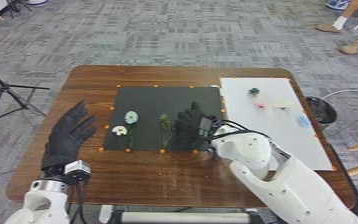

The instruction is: Arrange flowers

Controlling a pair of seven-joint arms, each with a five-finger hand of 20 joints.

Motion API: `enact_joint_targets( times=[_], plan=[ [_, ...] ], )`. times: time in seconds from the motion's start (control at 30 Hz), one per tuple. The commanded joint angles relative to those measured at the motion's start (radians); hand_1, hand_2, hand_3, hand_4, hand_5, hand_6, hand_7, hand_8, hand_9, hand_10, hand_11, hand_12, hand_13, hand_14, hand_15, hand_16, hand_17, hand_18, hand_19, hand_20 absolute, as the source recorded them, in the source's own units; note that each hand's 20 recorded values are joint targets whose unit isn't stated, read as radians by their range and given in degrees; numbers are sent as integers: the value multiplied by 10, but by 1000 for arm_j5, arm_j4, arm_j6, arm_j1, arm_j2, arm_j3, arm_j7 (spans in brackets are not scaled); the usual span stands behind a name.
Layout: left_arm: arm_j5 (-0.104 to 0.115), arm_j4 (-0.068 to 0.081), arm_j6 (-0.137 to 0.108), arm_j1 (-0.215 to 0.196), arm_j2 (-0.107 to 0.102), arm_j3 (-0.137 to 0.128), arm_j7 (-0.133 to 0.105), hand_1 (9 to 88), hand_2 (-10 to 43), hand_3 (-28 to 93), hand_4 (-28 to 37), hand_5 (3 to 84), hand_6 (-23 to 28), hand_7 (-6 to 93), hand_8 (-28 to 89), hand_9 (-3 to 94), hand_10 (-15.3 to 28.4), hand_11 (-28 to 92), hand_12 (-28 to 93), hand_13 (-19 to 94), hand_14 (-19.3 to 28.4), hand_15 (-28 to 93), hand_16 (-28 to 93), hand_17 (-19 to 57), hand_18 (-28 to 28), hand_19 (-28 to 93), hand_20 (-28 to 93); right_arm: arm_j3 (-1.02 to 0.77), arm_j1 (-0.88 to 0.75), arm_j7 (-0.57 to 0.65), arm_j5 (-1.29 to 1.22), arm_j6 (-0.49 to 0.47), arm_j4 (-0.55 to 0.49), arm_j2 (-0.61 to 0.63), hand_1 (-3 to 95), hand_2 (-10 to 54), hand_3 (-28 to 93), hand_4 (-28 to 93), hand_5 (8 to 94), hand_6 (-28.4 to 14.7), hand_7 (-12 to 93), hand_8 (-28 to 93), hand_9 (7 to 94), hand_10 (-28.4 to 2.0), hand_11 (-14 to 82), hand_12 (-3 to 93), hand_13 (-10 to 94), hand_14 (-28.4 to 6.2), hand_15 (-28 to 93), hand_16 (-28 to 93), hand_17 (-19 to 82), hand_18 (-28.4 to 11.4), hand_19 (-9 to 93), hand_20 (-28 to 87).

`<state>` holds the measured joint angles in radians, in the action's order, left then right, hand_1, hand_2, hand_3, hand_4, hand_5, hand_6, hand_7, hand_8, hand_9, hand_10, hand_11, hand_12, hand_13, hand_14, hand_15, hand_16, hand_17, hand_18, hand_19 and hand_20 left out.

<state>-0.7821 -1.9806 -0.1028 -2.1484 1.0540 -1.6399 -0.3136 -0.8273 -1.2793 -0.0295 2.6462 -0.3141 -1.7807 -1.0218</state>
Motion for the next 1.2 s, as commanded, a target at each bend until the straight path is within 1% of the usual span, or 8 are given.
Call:
enact_joint_targets(
  times=[0.03, 0.27, 0.5, 0.6, 0.67, 0.83, 0.97, 1.2],
  plan=[
    [-4, 1, 15, 4, 4, 7, 3, 228, -58, 651, -283, 255, 17, 199, -103, 218, 99, 113, 208, 187, 130, 173, 75, -119, 211, 429, 87, 10, 13, 5, 25, -3, 31, -37, 223, 44, 932, -154, 567, 5, 238, -150, 337, -158, 659, 535, 325, -157, 833, 382, 38, -219, 668, 503],
    [-4, -1, 14, 2, 5, 7, 5, 228, -57, 650, -283, 255, 17, 197, -103, 218, 100, 112, 208, 186, 131, 172, 75, -119, 211, 429, 87, 9, 11, 18, 21, 1, 34, -46, 222, 44, 932, -155, 567, 6, 238, -150, 337, -159, 659, 535, 325, -158, 834, 381, 38, -218, 668, 503],
    [-3, 2, 18, 4, 7, 6, 6, 229, -57, 649, -283, 254, 17, 198, -103, 218, 100, 111, 208, 186, 130, 172, 75, -118, 211, 428, 87, 8, 12, 16, 19, 3, 38, -60, 220, 44, 932, -158, 567, 6, 238, -151, 338, -160, 658, 535, 324, -158, 834, 381, 39, -218, 668, 501],
    [-4, 3, 18, 9, 8, 12, 5, 228, -57, 651, -283, 254, 17, 198, -103, 217, 100, 112, 208, 186, 131, 172, 76, -119, 211, 429, 88, 12, 18, 13, 17, 8, 41, -59, 219, 45, 932, -157, 567, 7, 238, -151, 338, -159, 658, 535, 324, -158, 834, 380, 39, -218, 669, 501],
    [-6, 5, 18, 11, 5, 12, 7, 228, -58, 651, -283, 254, 17, 199, -103, 217, 100, 112, 208, 186, 131, 172, 75, -119, 211, 429, 88, 12, 20, 10, 20, 8, 43, -59, 219, 45, 932, -160, 566, 6, 239, -151, 338, -160, 658, 535, 324, -158, 834, 381, 39, -218, 669, 501],
    [-6, 2, 21, 4, 10, 7, 8, 228, -57, 651, -283, 254, 17, 198, -103, 218, 101, 112, 208, 187, 130, 172, 75, -119, 211, 428, 88, 14, 24, 18, 18, 7, 46, -67, 219, 44, 932, -160, 567, 6, 238, -151, 338, -160, 658, 535, 324, -159, 834, 382, 39, -218, 670, 501],
    [-5, 6, 20, 12, 8, 13, 8, 229, -58, 651, -283, 255, 17, 199, -103, 218, 100, 112, 209, 186, 131, 172, 76, -118, 211, 428, 88, 21, 37, 12, 16, 11, 56, -76, 218, 44, 932, -159, 566, 7, 240, -150, 338, -159, 658, 536, 324, -159, 834, 382, 39, -218, 670, 501],
    [-5, 7, 24, 15, 10, 13, 10, 228, -58, 651, -283, 255, 17, 199, -103, 217, 99, 113, 209, 186, 131, 172, 75, -119, 211, 428, 88, 21, 42, 9, 28, 9, 65, -93, 219, 43, 932, -161, 566, 7, 237, -152, 338, -160, 658, 534, 324, -158, 834, 380, 39, -218, 670, 500]
  ],
)
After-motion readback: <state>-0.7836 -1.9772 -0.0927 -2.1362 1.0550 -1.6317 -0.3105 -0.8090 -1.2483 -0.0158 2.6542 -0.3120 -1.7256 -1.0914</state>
